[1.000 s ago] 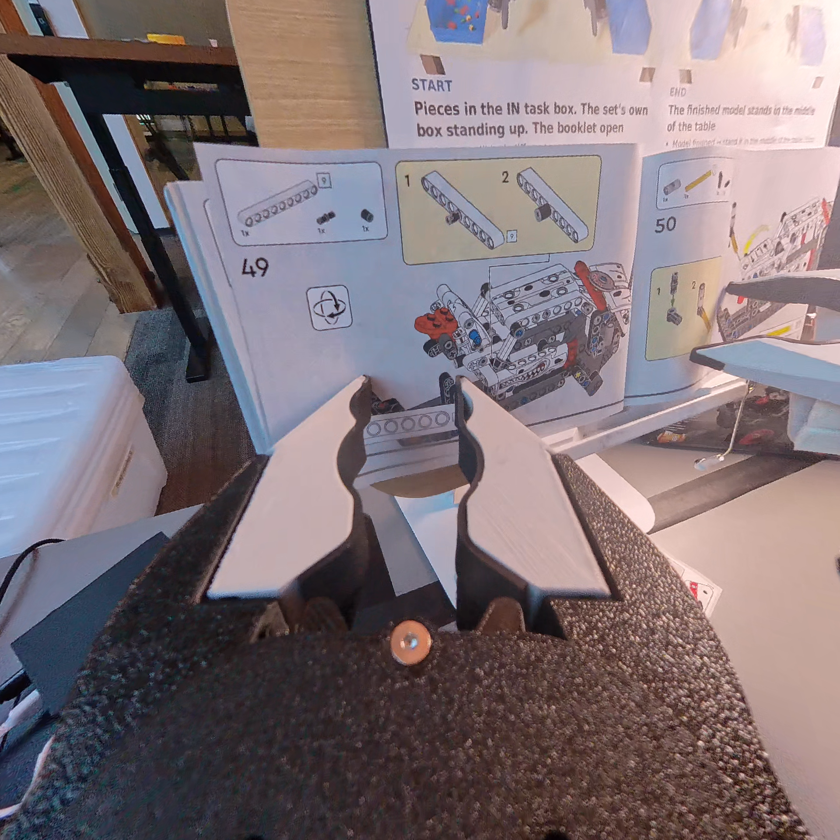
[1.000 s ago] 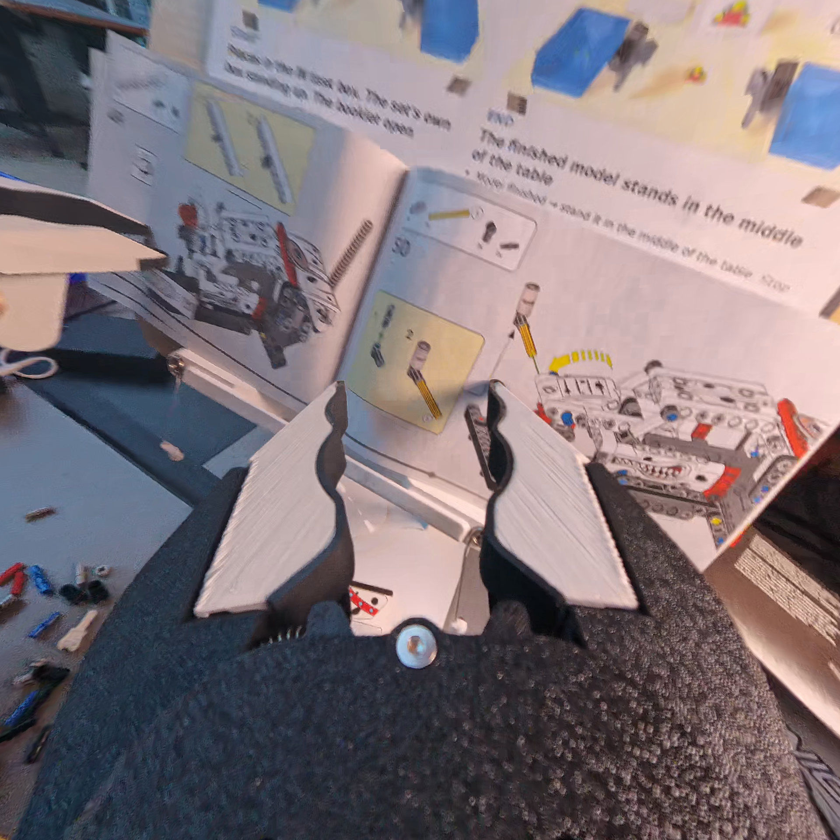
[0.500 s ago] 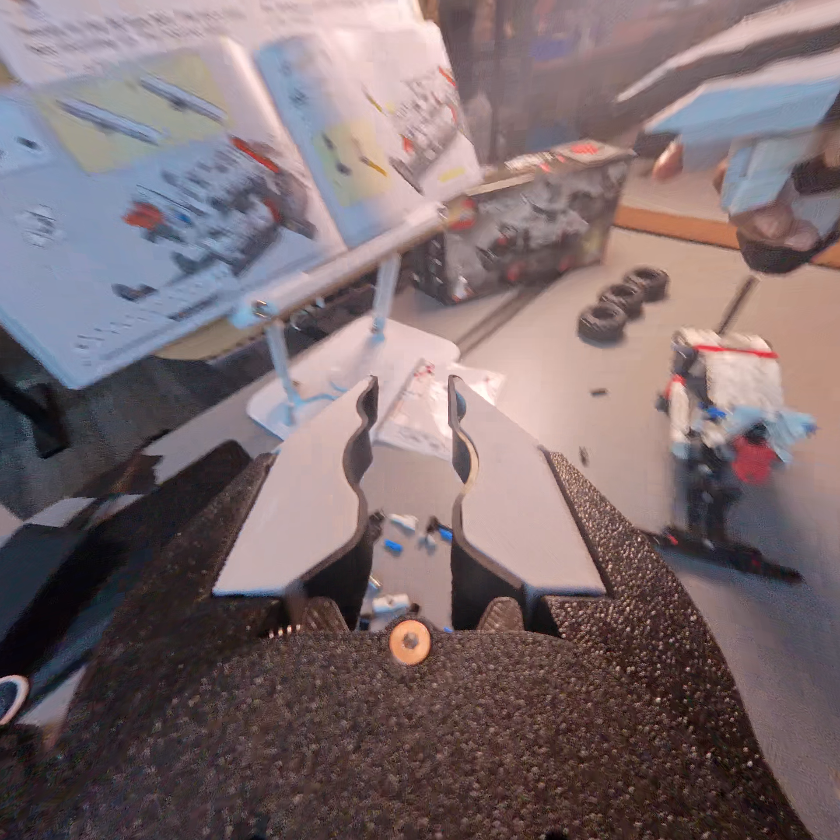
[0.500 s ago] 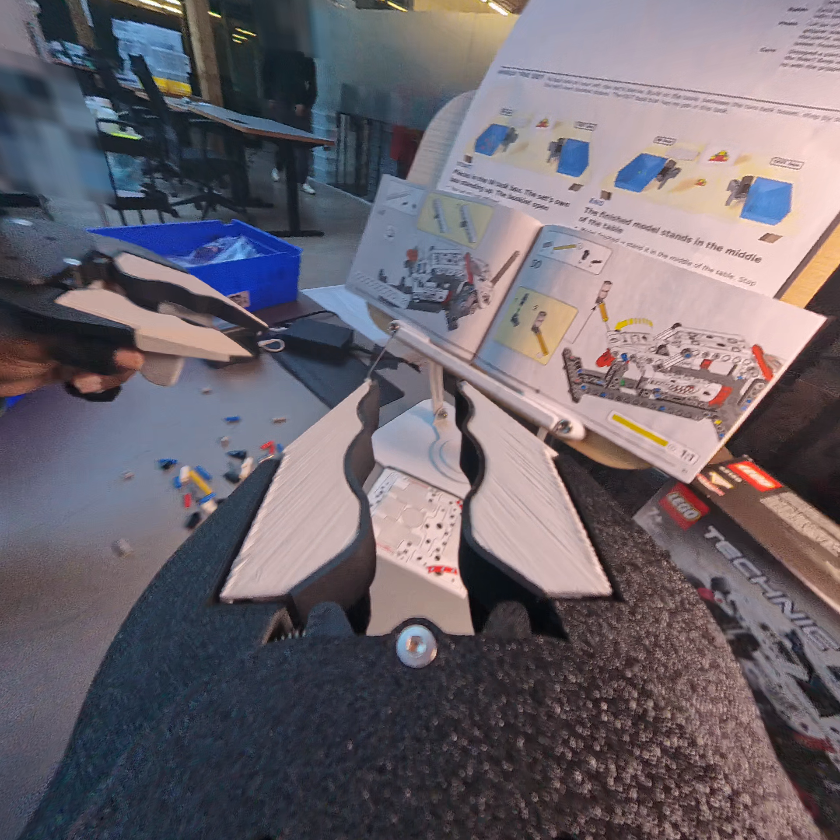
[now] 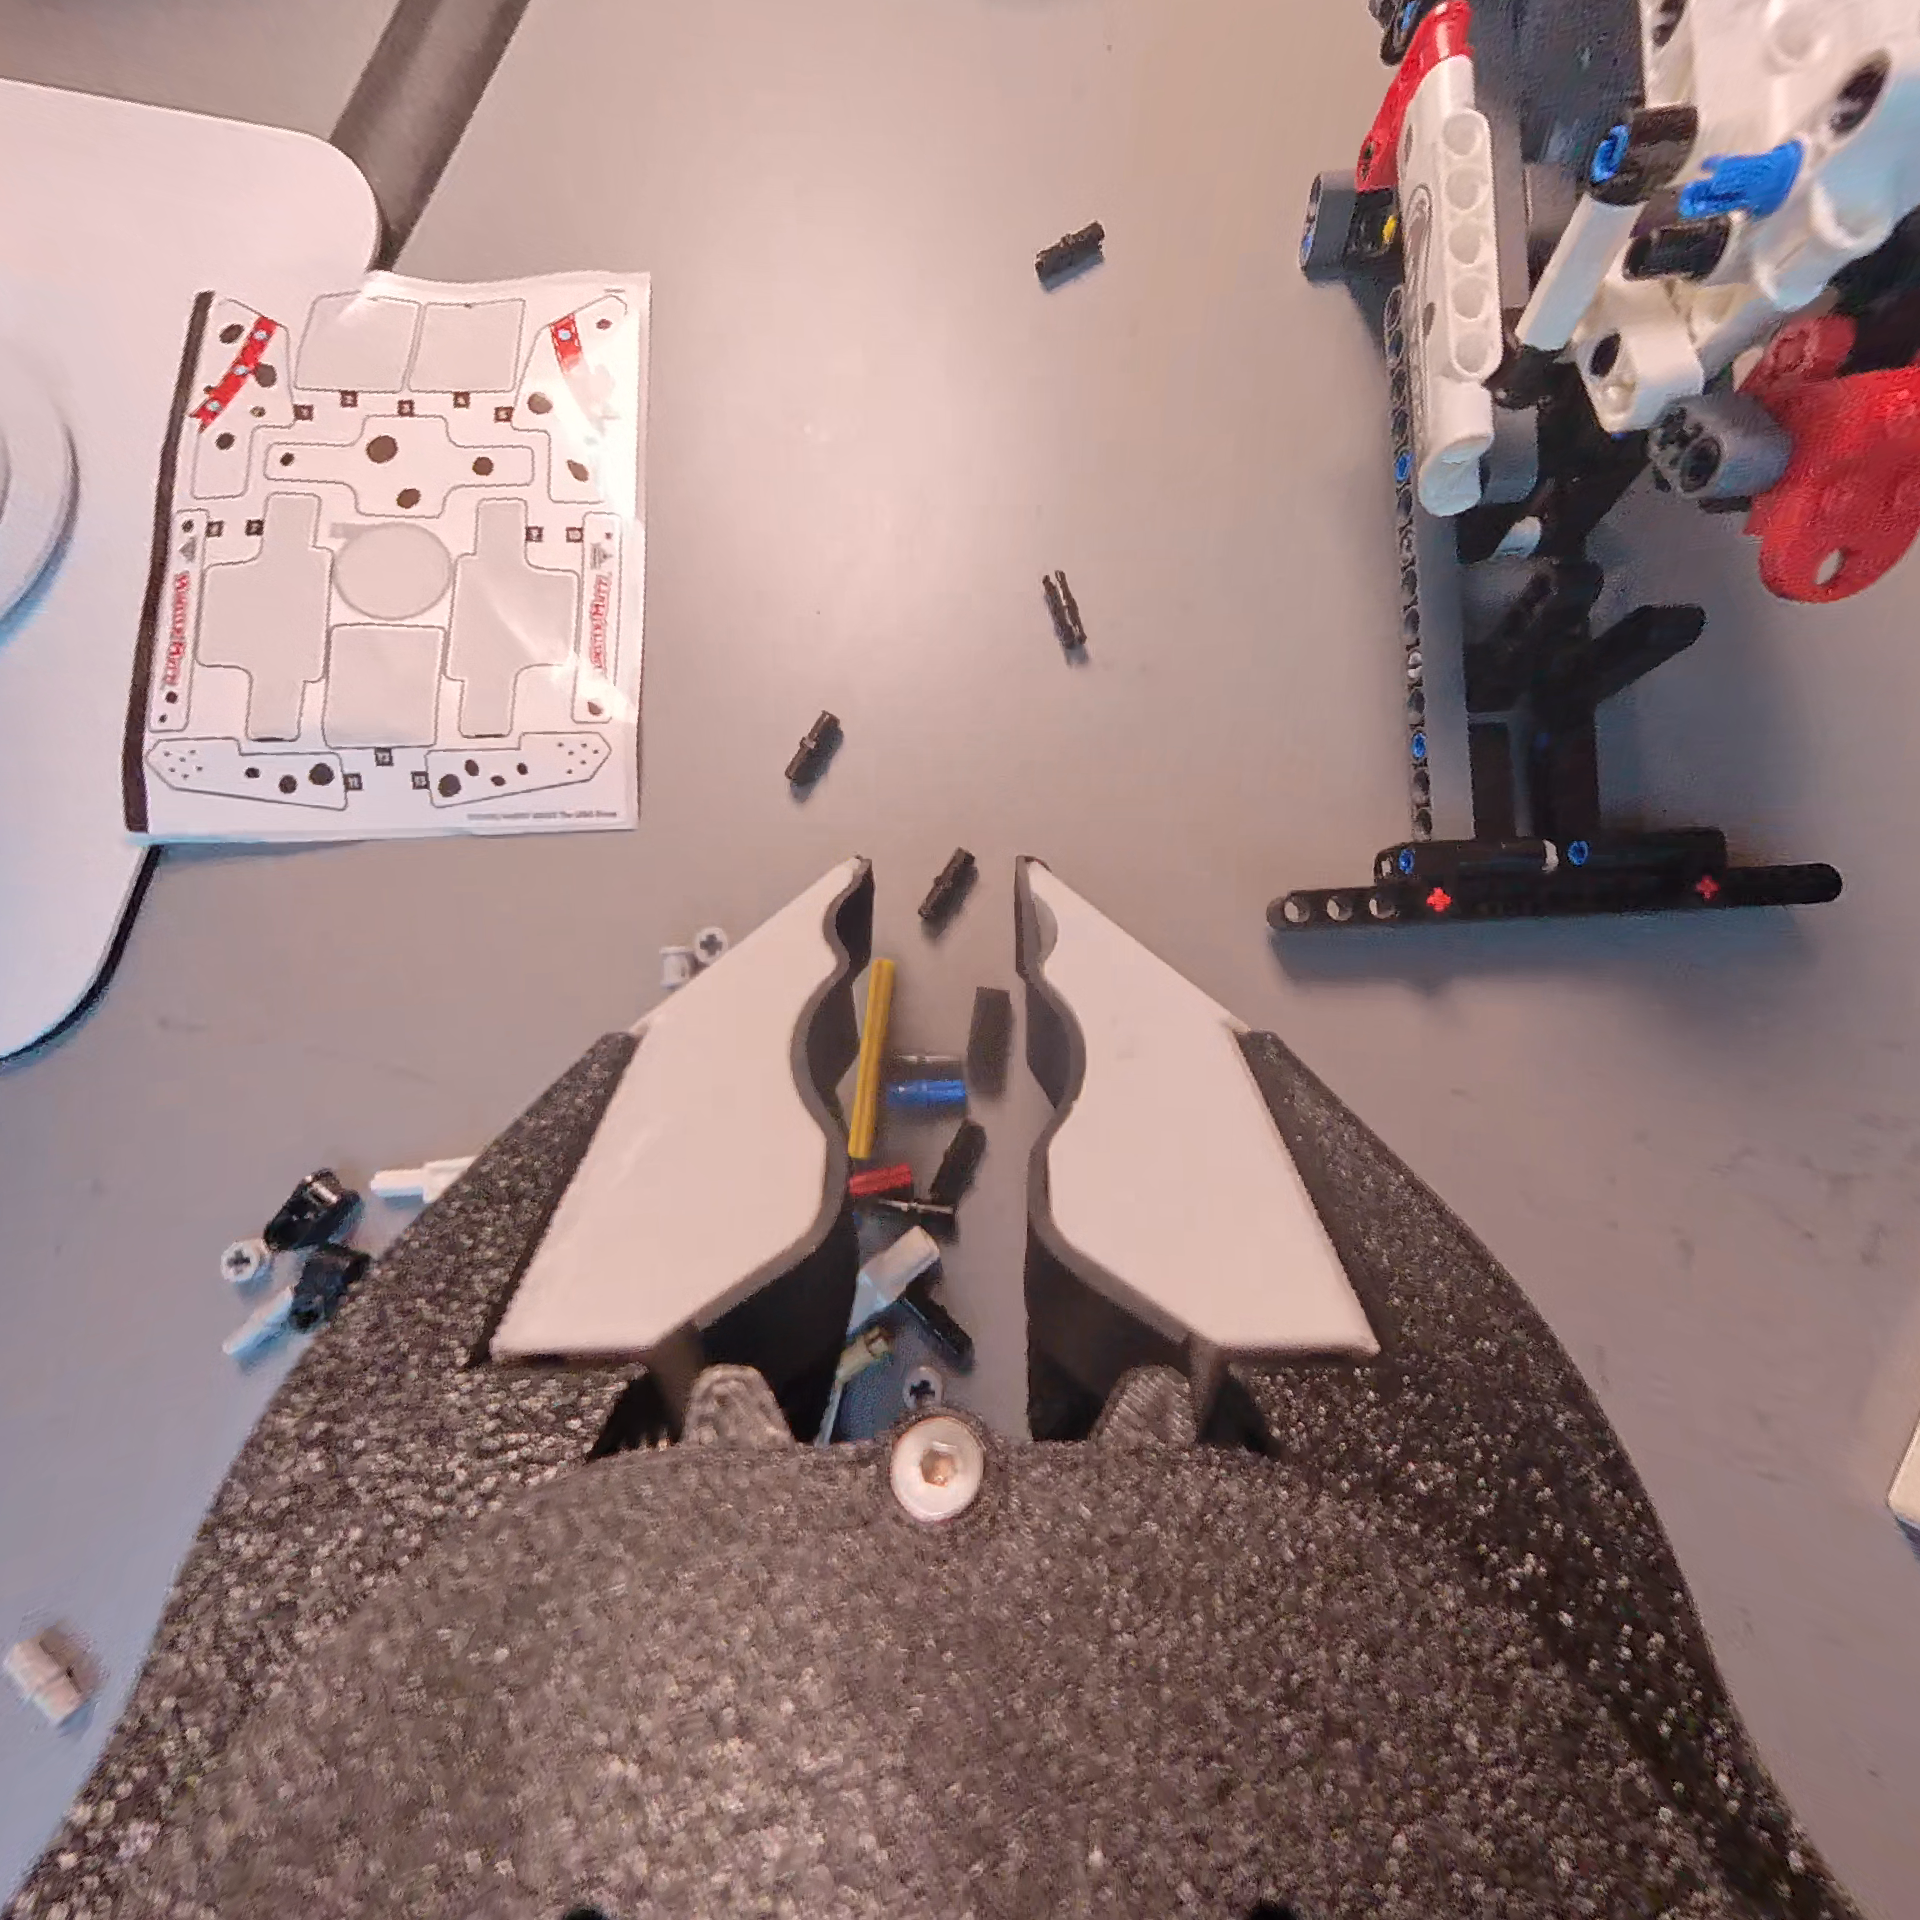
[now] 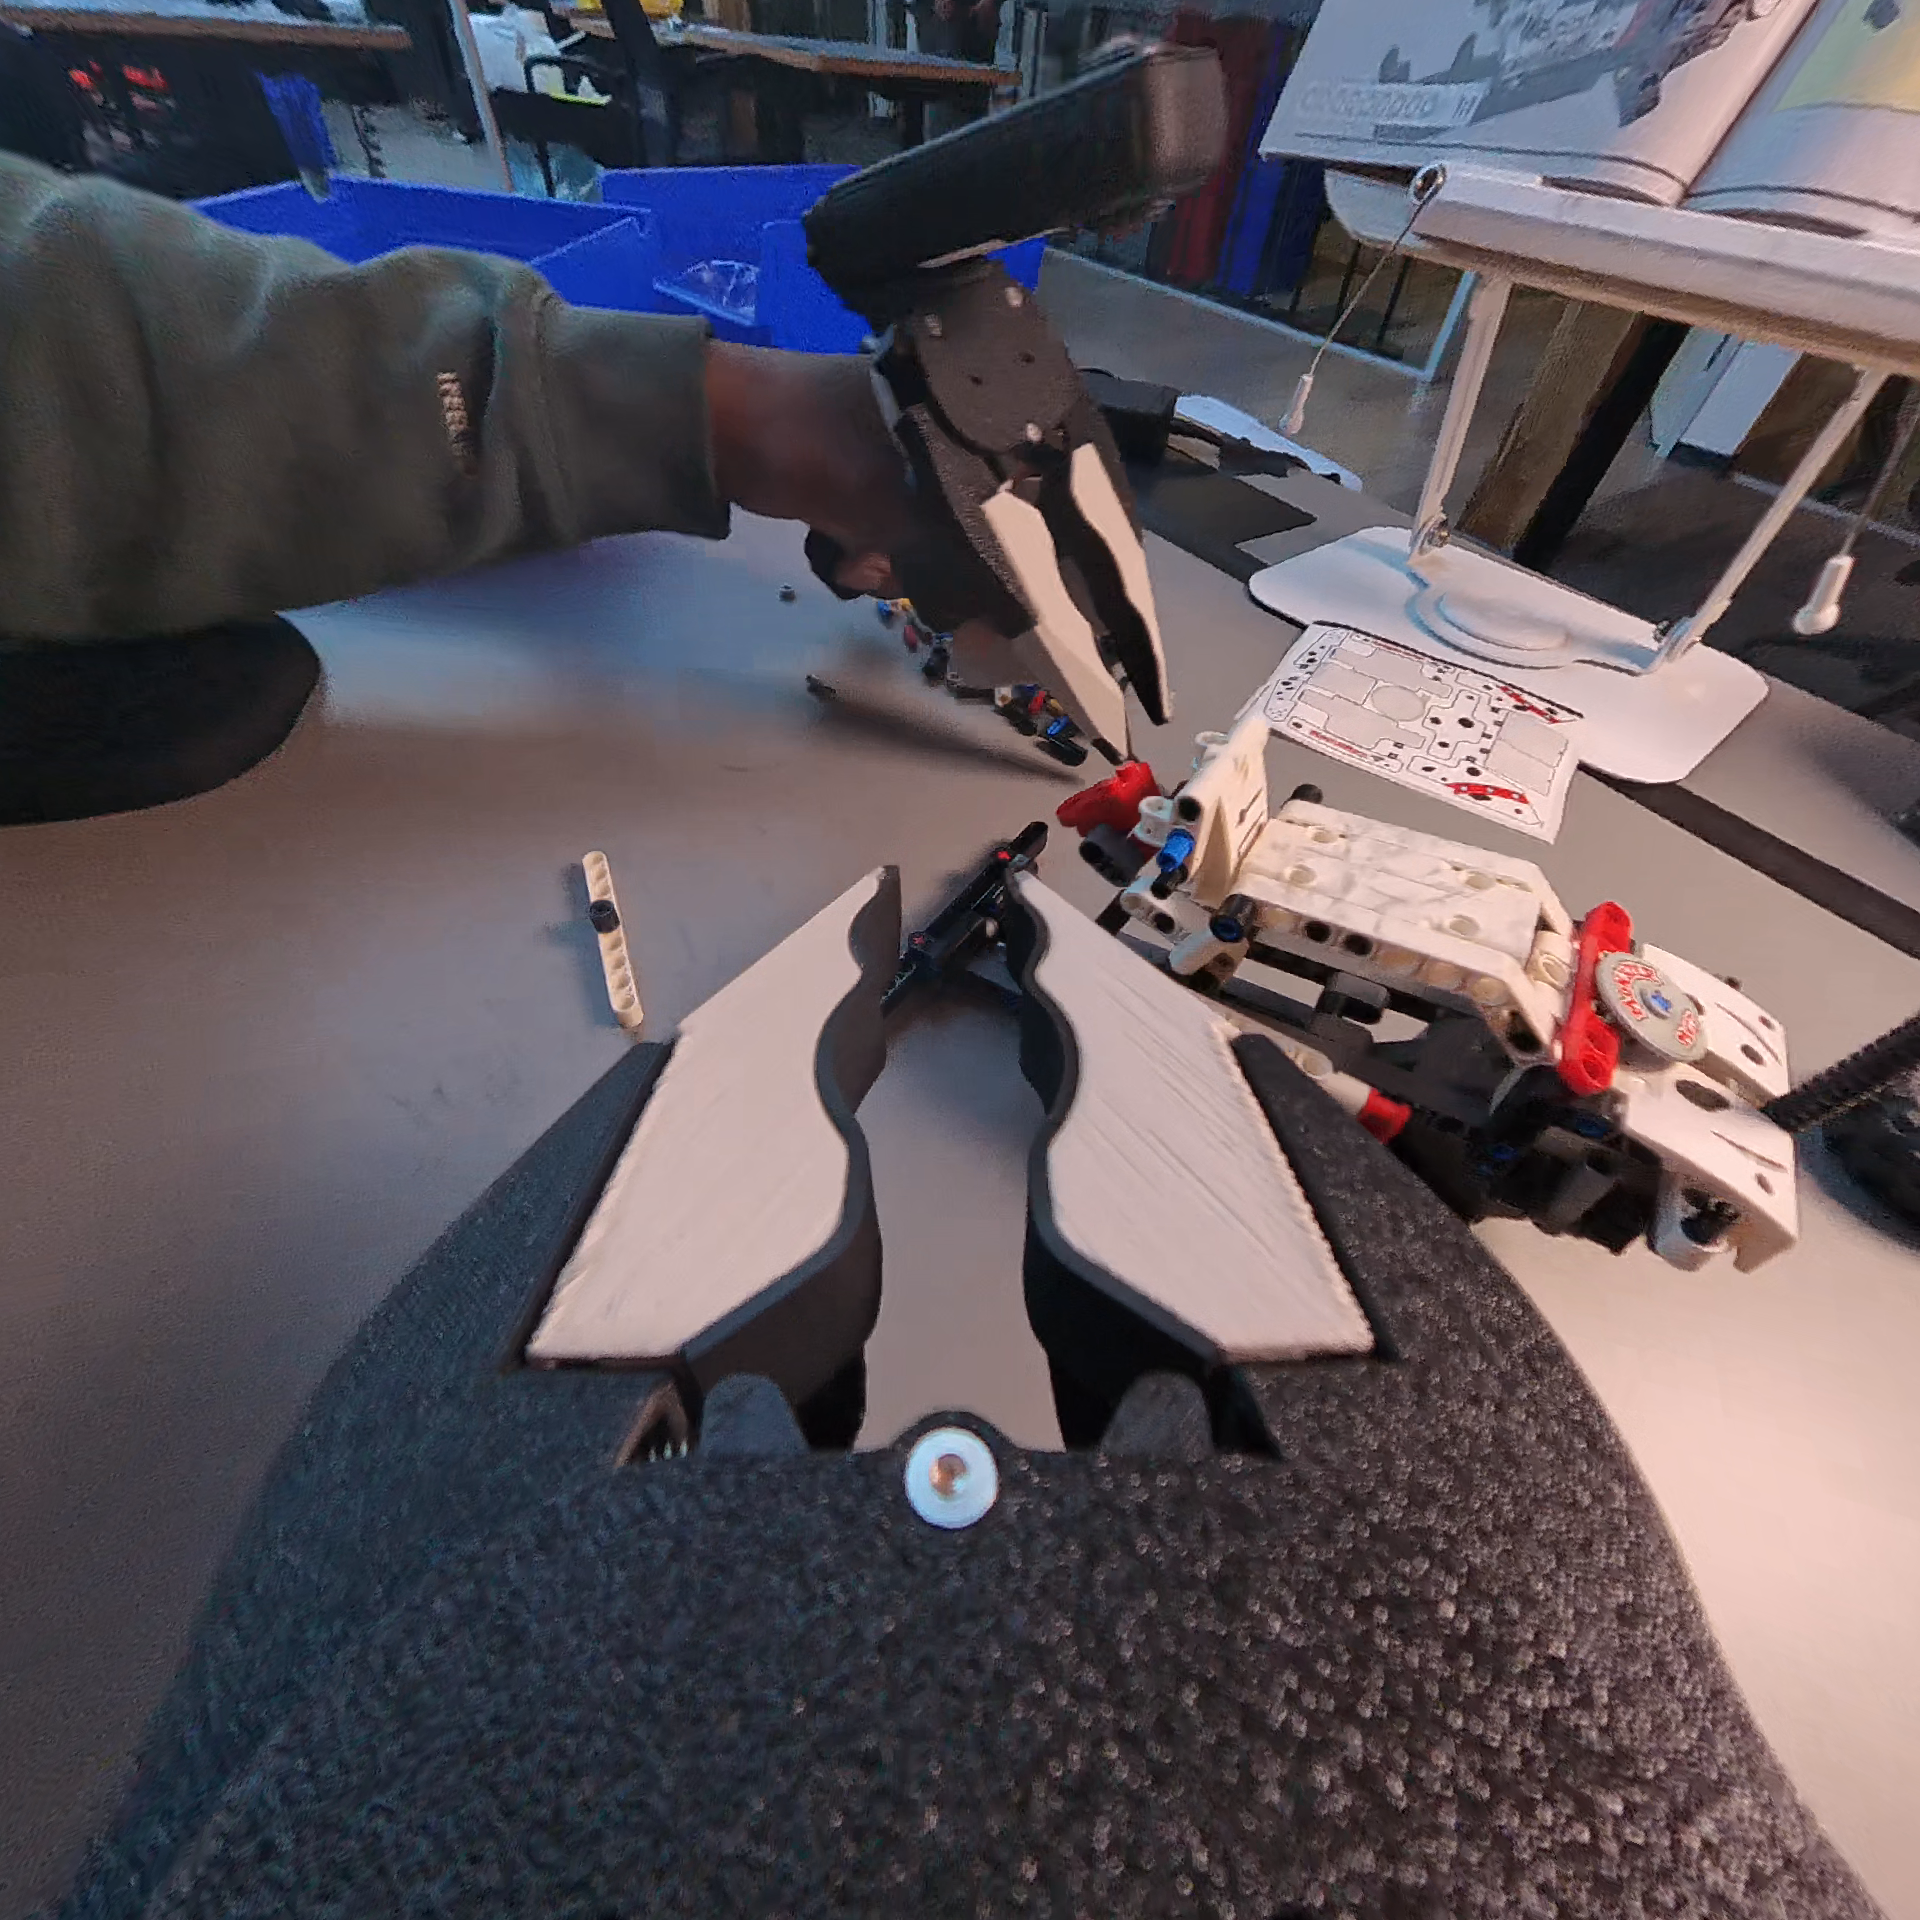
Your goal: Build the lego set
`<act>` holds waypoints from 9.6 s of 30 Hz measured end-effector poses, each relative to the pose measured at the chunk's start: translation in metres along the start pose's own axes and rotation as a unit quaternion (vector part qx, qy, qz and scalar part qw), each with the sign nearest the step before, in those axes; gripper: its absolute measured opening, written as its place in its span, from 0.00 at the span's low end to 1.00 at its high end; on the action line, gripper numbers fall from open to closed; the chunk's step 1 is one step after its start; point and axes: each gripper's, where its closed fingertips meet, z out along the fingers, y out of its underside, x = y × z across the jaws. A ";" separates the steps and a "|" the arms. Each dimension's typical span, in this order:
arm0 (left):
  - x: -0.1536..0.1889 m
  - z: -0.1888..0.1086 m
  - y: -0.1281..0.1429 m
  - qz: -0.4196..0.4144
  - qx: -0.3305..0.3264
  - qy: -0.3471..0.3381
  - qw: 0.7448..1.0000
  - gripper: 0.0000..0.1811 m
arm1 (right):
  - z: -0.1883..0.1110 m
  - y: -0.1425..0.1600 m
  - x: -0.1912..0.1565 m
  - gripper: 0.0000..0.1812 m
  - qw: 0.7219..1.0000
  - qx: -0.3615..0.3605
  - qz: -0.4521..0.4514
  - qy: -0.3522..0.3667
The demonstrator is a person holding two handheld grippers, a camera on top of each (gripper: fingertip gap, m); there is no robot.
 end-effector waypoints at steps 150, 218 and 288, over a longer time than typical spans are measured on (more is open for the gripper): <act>0.174 -0.074 0.093 0.030 0.024 0.109 0.993 0.06 | 0.054 0.039 -0.085 0.02 0.951 -0.123 -0.193 -0.206; 0.228 -0.129 0.004 -0.122 0.260 0.350 0.892 0.03 | 0.031 -0.032 -0.126 0.02 0.938 0.003 -0.200 -0.284; 0.195 -0.061 0.068 0.035 0.058 0.089 0.994 0.07 | 0.049 0.056 -0.085 0.02 0.834 -0.334 -0.304 -0.316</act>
